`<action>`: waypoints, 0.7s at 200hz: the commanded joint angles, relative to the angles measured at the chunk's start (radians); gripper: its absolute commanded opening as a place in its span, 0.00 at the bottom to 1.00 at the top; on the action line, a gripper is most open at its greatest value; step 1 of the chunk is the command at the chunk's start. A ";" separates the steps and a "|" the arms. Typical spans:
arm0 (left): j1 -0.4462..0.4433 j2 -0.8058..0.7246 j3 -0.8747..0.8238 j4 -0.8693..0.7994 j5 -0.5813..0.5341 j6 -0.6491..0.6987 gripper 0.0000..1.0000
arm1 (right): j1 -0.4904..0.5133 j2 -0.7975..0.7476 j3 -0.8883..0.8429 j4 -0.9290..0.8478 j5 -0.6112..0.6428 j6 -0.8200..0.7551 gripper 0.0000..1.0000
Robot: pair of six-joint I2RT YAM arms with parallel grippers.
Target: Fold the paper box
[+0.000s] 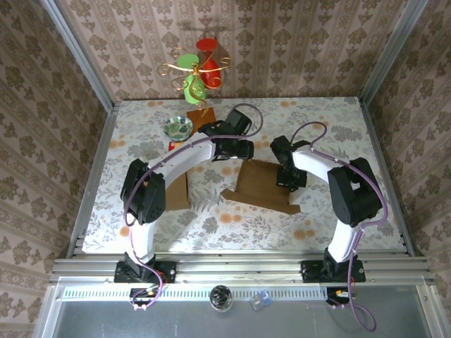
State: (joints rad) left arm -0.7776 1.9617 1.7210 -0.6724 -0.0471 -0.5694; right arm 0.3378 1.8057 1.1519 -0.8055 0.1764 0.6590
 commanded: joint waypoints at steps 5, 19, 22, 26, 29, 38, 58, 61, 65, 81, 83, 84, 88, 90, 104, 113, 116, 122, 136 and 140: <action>0.000 -0.083 0.055 -0.020 -0.137 0.080 0.61 | -0.065 -0.062 -0.050 -0.002 -0.037 0.072 0.00; 0.004 -0.130 0.049 -0.019 -0.189 0.115 0.60 | -0.111 -0.090 -0.083 0.007 -0.062 0.109 0.00; 0.006 -0.142 0.044 -0.016 -0.196 0.122 0.60 | -0.122 -0.097 -0.090 0.008 -0.067 0.118 0.00; 0.008 -0.158 0.036 -0.011 -0.203 0.129 0.60 | -0.137 -0.108 -0.100 0.012 -0.078 0.130 0.00; 0.009 -0.170 0.026 -0.006 -0.209 0.137 0.60 | -0.148 -0.113 -0.108 0.015 -0.086 0.139 0.00; 0.017 -0.209 -0.010 0.014 -0.216 0.150 0.59 | -0.183 -0.133 -0.129 0.022 -0.104 0.168 0.00; 0.036 -0.300 -0.109 0.038 -0.200 0.144 0.56 | -0.253 -0.182 -0.165 0.023 -0.131 0.238 0.00; 0.040 -0.312 -0.121 0.039 -0.196 0.139 0.55 | -0.264 -0.188 -0.171 0.026 -0.137 0.249 0.00; 0.044 -0.331 -0.147 0.042 -0.187 0.132 0.55 | -0.275 -0.196 -0.177 0.028 -0.145 0.263 0.00; 0.058 -0.410 -0.254 0.064 -0.151 0.095 0.51 | -0.317 -0.218 -0.194 0.030 -0.176 0.318 0.00; 0.059 -0.419 -0.266 0.067 -0.145 0.089 0.51 | -0.321 -0.220 -0.196 0.029 -0.180 0.325 0.00; 0.060 -0.423 -0.273 0.069 -0.142 0.087 0.50 | -0.322 -0.221 -0.197 0.027 -0.181 0.329 0.00; 0.062 -0.442 -0.300 0.073 -0.128 0.077 0.49 | -0.331 -0.225 -0.201 0.027 -0.188 0.345 0.00; 0.064 -0.448 -0.312 0.077 -0.119 0.072 0.49 | -0.334 -0.227 -0.203 0.028 -0.192 0.354 0.00; 0.071 -0.493 -0.398 0.102 -0.049 0.027 0.45 | -0.351 -0.241 -0.220 0.029 -0.216 0.416 0.00; 0.071 -0.508 -0.450 0.134 0.002 -0.004 0.44 | -0.357 -0.252 -0.236 0.036 -0.233 0.460 0.00; 0.072 -0.512 -0.463 0.147 0.027 -0.012 0.43 | -0.359 -0.255 -0.241 0.038 -0.239 0.477 0.00; 0.067 -0.517 -0.496 0.175 0.063 -0.039 0.41 | -0.361 -0.262 -0.254 0.042 -0.250 0.512 0.00; 0.047 -0.511 -0.554 0.244 0.125 -0.090 0.40 | -0.361 -0.278 -0.288 0.052 -0.273 0.603 0.00; 0.040 -0.504 -0.567 0.264 0.142 -0.102 0.40 | -0.362 -0.282 -0.299 0.056 -0.281 0.633 0.00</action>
State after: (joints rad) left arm -0.7090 1.4536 1.2293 -0.5312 -0.0647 -0.5606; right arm -0.0185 1.5646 0.9062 -0.7555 -0.0349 1.0782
